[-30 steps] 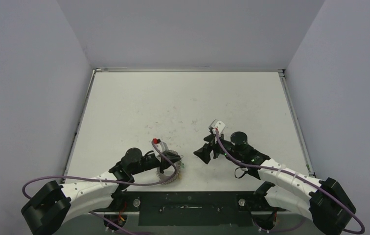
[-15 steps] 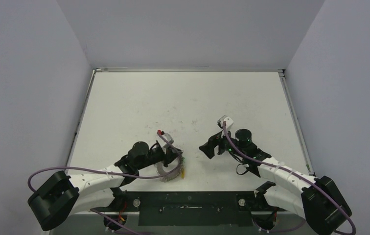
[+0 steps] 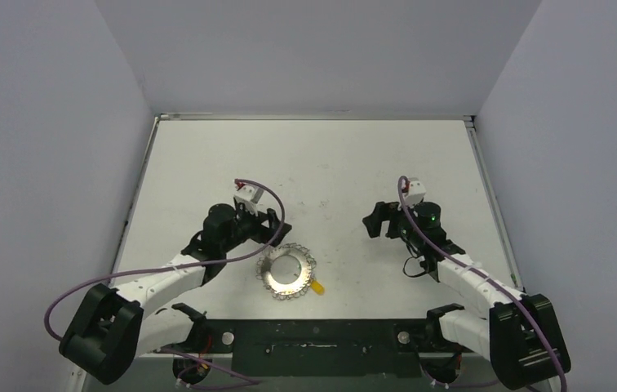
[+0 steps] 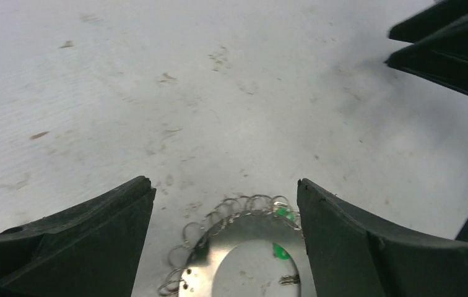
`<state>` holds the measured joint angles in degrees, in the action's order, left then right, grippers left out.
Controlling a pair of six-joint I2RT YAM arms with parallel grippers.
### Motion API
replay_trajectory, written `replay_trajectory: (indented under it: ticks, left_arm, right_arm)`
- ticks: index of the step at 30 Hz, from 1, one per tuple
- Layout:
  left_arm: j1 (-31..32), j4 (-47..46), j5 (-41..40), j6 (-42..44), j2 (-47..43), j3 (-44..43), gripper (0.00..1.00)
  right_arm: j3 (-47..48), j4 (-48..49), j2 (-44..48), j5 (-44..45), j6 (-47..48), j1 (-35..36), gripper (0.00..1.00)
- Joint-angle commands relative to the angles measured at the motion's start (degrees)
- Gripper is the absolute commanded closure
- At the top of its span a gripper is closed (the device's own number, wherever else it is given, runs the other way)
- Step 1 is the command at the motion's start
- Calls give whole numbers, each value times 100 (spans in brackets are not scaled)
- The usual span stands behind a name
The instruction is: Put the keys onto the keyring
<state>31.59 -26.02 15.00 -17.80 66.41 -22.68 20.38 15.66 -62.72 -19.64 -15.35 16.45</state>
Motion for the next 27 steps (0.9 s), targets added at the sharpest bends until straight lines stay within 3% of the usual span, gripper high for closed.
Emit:
replay_trajectory:
  ticks: [1, 2, 5, 9, 13, 18, 20, 24, 27]
  left_arm:
    - [-769, 1079, -1055, -246, -688, -368, 11]
    - [-910, 1239, -1270, -313, -798, -391, 4]
    - [-1458, 1831, -2161, -296, -1258, -422, 3]
    - [-1665, 2289, -3658, 624, -1480, -357, 3]
    - [-1682, 1353, -4592, 1232, -1123, 136, 3]
    - [-1931, -851, -4379, 1322, -9, 822, 3]
    - [-2119, -1180, -4344, 1340, 397, 712, 3]
    - [-2895, -2195, -3116, 1551, 1235, 554, 3]
    - [-3124, -2887, -2708, 1673, 1984, 490, 4]
  right_arm:
    - [363, -163, 199, 1068, -53, -385, 0]
    - [444, -314, 249, 1197, 72, -403, 0]
    - [551, -696, 497, 1961, 563, -412, 0]
    - [140, -258, 661, 3308, 1104, -410, 0]
    - [-453, 1058, 215, 3870, 1395, -415, 0]
    - [-629, 2646, -754, 4034, 1821, -462, 0]
    - [-657, 3256, -1120, 3835, 1922, -562, 0]
    - [-514, 3873, -1746, 3237, 1594, -938, 0]
    - [-515, 4629, -2558, 3096, 1461, -1063, 0]
